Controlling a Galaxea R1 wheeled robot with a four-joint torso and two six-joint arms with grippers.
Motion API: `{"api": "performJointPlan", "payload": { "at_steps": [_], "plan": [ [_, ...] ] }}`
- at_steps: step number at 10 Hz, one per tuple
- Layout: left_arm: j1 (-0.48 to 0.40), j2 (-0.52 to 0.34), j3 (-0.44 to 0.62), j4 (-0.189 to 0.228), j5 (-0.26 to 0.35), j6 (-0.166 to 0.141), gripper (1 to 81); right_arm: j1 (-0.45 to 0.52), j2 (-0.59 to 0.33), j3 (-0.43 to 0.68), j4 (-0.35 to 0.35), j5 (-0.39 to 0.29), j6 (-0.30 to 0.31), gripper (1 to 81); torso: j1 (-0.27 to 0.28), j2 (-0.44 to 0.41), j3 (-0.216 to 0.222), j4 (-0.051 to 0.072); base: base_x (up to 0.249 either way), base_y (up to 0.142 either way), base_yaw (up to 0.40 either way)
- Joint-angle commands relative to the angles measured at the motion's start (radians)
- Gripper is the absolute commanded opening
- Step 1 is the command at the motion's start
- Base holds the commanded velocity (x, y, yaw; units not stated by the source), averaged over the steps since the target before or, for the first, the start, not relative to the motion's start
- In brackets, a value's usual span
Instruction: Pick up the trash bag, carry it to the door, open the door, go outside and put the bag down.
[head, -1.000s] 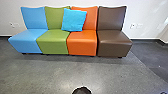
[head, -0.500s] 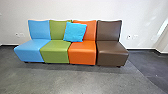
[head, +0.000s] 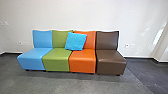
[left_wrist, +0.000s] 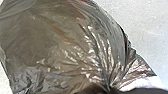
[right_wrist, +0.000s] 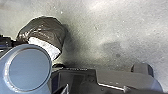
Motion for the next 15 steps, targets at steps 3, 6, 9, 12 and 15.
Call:
{"api": "performJointPlan", "payload": {
  "at_steps": [3, 6, 9, 12, 15],
  "plan": [
    [-0.045, -0.017, 0.003, -0.003, 0.063, 0.075, 1.0, -0.002, 0.001, -0.017, -0.058, 0.002, 0.000, 81.1, -0.096, 0.148, 0.021, 0.000, 0.000, 0.000, 0.000],
    [-0.007, -0.016, -0.027, -0.003, 0.028, 0.100, 1.0, -0.065, 0.050, -0.097, -0.092, 0.051, 0.000, 81.1, -0.164, 0.254, 0.028, 0.000, 0.000, 0.000, 0.000],
    [0.020, -0.004, -0.032, -0.001, 0.025, 0.112, 1.0, -0.105, 0.074, -0.100, -0.114, 0.075, -0.002, 81.1, -0.233, 0.362, 0.122, 0.000, 0.000, 0.000, 0.000],
    [0.058, 0.029, -0.069, 0.000, 0.011, 0.144, 1.0, -0.144, 0.105, -0.118, -0.137, 0.113, -0.006, 81.1, -0.293, 0.454, 0.195, 0.000, 0.000, 0.000, 0.000],
    [0.122, 0.075, -0.098, 0.009, -0.024, 0.184, 1.0, -0.174, 0.175, -0.221, -0.148, 0.114, -0.008, 81.1, -0.365, 0.564, 0.293, 0.000, 0.000, 0.000, 0.000]
  ]
}}
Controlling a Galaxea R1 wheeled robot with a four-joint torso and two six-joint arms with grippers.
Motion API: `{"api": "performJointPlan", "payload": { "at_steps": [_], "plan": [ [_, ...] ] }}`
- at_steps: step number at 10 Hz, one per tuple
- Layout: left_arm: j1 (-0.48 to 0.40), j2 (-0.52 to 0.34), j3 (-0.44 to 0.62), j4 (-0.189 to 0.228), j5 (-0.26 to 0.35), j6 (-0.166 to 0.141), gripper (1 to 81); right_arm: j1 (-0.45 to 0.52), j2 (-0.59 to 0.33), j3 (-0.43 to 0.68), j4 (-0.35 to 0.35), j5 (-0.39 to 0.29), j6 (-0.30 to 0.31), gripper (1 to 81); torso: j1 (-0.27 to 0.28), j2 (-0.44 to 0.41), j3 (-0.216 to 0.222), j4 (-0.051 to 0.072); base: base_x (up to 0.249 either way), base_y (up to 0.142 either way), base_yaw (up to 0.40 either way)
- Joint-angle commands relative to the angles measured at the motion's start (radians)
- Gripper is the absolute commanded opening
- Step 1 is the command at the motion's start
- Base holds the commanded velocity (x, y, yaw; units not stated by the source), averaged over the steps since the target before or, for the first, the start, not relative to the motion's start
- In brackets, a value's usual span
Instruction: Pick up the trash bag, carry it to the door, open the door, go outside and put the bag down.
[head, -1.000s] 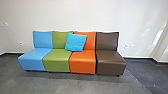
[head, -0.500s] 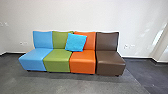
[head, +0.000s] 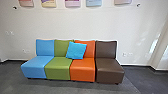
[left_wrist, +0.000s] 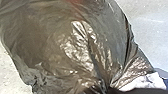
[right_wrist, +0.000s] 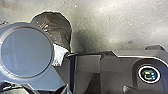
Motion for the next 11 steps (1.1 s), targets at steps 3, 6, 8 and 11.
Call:
{"api": "performJointPlan", "payload": {
  "at_steps": [3, 6, 8, 11],
  "plan": [
    [0.021, 0.035, -0.036, 0.046, -0.012, 0.034, 1.0, 0.004, 0.058, -0.098, -0.038, -0.036, -0.014, 81.1, -0.098, 0.150, 0.023, 0.000, 0.000, 0.000, 0.000],
    [0.045, 0.040, -0.044, 0.057, -0.027, 0.034, 1.0, -0.013, 0.067, -0.108, -0.038, -0.003, -0.014, 81.1, -0.164, 0.252, 0.030, 0.000, 0.000, 0.000, 0.000],
    [0.045, 0.054, -0.044, 0.060, -0.027, 0.034, 1.0, -0.013, 0.066, -0.106, -0.038, -0.003, -0.016, 81.1, -0.212, 0.327, 0.061, 0.000, 0.000, 0.000, 0.000],
    [0.045, 0.069, -0.044, 0.068, -0.027, 0.034, 1.0, -0.013, 0.061, -0.108, -0.039, -0.003, -0.016, 81.1, -0.277, 0.428, 0.165, 0.000, 0.000, 0.000, 0.000]
  ]
}}
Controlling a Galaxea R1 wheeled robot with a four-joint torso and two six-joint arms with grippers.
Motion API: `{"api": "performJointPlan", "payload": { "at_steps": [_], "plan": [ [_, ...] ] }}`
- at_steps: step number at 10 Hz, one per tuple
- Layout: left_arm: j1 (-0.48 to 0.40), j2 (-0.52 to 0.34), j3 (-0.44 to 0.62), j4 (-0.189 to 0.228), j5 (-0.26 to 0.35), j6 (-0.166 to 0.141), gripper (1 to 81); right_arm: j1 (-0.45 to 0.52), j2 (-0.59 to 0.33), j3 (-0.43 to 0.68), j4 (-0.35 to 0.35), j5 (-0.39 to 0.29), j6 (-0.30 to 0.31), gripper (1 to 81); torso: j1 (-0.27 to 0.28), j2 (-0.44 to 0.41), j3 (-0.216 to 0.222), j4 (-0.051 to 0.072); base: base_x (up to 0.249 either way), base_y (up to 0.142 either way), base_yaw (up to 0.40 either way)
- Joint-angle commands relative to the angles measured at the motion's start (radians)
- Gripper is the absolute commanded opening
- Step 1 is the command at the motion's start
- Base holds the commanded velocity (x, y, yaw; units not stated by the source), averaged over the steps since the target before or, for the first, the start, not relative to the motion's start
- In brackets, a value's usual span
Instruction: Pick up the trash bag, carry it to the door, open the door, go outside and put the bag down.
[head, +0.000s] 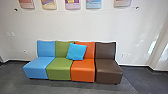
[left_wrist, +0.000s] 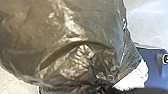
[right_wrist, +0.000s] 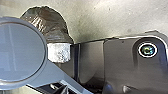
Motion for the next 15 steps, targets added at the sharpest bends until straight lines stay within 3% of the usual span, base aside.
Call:
{"api": "performJointPlan", "payload": {
  "at_steps": [1, 5, 6, 9, 15],
  "plan": [
    [-0.063, 0.003, -0.001, 0.003, 0.079, 0.009, 1.0, 0.046, -0.031, 0.021, -0.018, -0.041, -0.005, 81.1, -0.063, 0.098, 0.096, 0.000, 0.000, 0.000, 0.000],
    [-0.021, 0.022, -0.001, 0.011, 0.062, 0.012, 1.0, 0.007, 0.017, -0.073, -0.022, -0.039, -0.010, 81.1, -0.153, 0.234, 0.232, 0.000, 0.000, 0.000, 0.000],
    [-0.011, 0.025, -0.001, 0.023, 0.061, 0.014, 1.0, -0.006, 0.049, -0.116, -0.022, -0.039, -0.015, 81.1, -0.176, 0.269, 0.169, 0.000, 0.000, 0.000, 0.000],
    [0.018, 0.031, -0.001, 0.043, 0.059, 0.014, 1.0, -0.030, 0.135, -0.220, -0.034, -0.039, -0.025, 81.1, -0.232, 0.355, 0.212, 0.000, 0.000, 0.000, 0.000],
    [0.052, 0.045, -0.001, 0.071, 0.031, 0.020, 1.0, -0.062, 0.276, -0.418, -0.044, -0.039, -0.031, 81.1, -0.372, 0.570, 0.215, 0.000, 0.000, 0.000, 0.000]
  ]
}}
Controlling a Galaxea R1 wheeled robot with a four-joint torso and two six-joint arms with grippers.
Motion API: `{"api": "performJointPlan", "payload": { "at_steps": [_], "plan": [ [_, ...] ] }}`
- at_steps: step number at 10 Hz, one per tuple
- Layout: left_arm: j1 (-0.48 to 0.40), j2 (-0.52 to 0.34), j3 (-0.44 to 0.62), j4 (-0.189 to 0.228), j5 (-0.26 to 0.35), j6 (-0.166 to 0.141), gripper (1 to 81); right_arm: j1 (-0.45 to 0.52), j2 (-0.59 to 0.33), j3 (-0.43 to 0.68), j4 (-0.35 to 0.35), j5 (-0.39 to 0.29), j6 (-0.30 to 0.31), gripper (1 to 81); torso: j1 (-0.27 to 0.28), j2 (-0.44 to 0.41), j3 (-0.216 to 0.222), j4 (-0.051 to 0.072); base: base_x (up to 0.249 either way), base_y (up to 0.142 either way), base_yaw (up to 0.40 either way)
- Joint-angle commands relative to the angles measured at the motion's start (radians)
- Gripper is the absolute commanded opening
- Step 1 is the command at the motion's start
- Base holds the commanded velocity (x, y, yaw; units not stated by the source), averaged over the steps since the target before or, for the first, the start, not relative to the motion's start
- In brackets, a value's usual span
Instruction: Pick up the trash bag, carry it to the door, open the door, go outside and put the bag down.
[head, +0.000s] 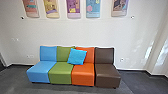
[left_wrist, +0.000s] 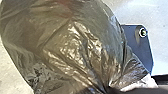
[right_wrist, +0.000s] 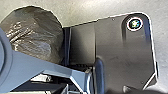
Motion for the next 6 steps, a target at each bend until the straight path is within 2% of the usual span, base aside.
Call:
{"api": "performJointPlan", "payload": {
  "at_steps": [1, 4, 6],
  "plan": [
    [-0.049, 0.006, 0.004, 0.017, 0.073, 0.002, 1.0, 0.018, 0.036, -0.041, -0.019, -0.038, -0.009, 81.1, -0.063, 0.097, 0.000, 0.000, 0.000, 0.000, 0.000],
    [-0.046, 0.011, 0.004, 0.022, 0.070, 0.002, 1.0, 0.010, 0.096, -0.114, -0.034, -0.027, -0.009, 81.1, -0.135, 0.208, 0.000, 0.000, 0.000, 0.000, 0.000],
    [-0.045, 0.008, 0.004, 0.023, 0.070, 0.002, 1.0, -0.003, 0.101, -0.143, -0.033, -0.014, -0.013, 81.1, -0.179, 0.276, 0.000, 0.000, 0.000, 0.000, 0.000]
  ]
}}
